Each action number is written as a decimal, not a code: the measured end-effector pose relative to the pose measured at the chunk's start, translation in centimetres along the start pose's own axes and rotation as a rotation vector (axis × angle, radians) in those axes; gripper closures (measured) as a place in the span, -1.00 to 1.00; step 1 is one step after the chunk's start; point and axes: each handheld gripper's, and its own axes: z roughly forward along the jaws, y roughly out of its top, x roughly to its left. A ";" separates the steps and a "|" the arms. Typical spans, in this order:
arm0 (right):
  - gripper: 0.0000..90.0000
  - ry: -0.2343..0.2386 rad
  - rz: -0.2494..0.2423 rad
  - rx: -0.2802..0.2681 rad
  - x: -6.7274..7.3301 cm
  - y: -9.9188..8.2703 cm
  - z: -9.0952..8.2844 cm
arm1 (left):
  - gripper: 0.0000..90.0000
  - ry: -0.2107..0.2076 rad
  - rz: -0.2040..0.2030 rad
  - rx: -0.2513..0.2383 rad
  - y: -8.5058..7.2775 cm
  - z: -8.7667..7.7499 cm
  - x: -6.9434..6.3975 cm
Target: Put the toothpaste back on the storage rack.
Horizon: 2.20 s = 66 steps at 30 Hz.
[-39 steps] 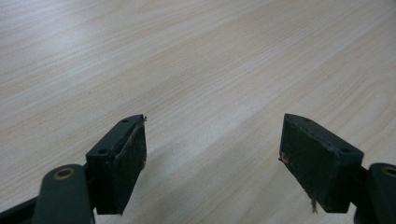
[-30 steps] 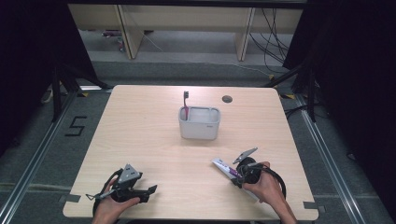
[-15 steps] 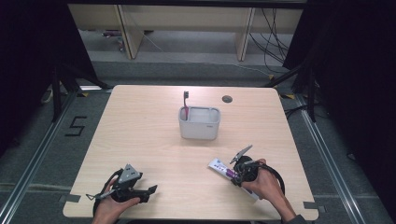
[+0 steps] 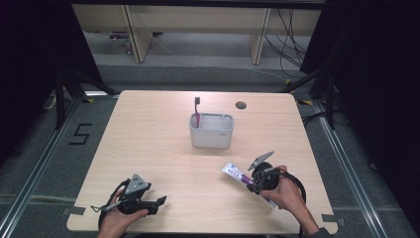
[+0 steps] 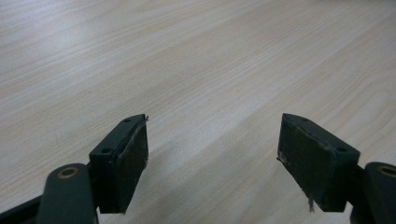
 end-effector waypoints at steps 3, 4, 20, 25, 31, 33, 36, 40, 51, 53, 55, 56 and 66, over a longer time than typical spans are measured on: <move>0.68 0.014 0.014 -0.031 -0.2 0.2 -0.6 | -0.47 -0.001 -0.005 0.004 0.1 0.0 0.1; 0.68 0.003 0.038 -0.040 -0.1 0.2 -0.8 | -0.47 0.002 -0.007 0.000 0.0 0.0 0.1; 0.68 0.055 0.067 -0.252 -1.5 2.6 -2.8 | -0.47 0.001 -0.012 -0.005 0.0 0.0 0.1; 0.68 0.051 0.047 -0.324 -2.0 3.9 -3.4 | -0.47 -0.002 -0.009 -0.004 0.0 0.0 0.1; 0.68 0.070 0.074 -0.417 -2.1 5.6 -5.0 | -0.47 -0.005 -0.005 -0.003 0.0 0.0 0.1; 0.68 0.081 0.066 -0.425 -2.2 6.1 -5.5 | -0.47 -0.006 -0.006 -0.002 0.0 0.0 0.1; 0.69 0.078 0.062 -0.447 -2.3 6.8 -6.0 | -0.47 -0.005 -0.007 -0.003 0.0 0.0 0.1; 0.69 0.071 0.026 -0.502 -2.8 8.0 -6.2 | -0.47 -0.005 -0.007 -0.003 0.0 0.0 0.1; 0.68 0.080 0.085 -0.622 -4.3 11.4 -5.5 | -0.46 -0.010 -0.004 -0.002 0.0 0.0 0.1; 0.68 0.074 0.094 -0.648 -4.7 12.0 -5.3 | -0.47 -0.011 -0.001 0.002 0.0 0.0 0.1; 0.68 0.077 0.108 -0.676 -5.1 12.7 -4.9 | -0.47 -0.012 0.001 0.002 0.0 -0.1 0.1; 0.68 0.069 0.113 -0.691 -5.3 13.0 -4.8 | -0.46 -0.015 -0.003 -0.006 0.0 0.0 0.1; 0.68 0.056 0.176 -0.779 -6.6 15.1 -3.3 | -0.47 -0.014 -0.007 -0.005 0.0 -0.1 0.1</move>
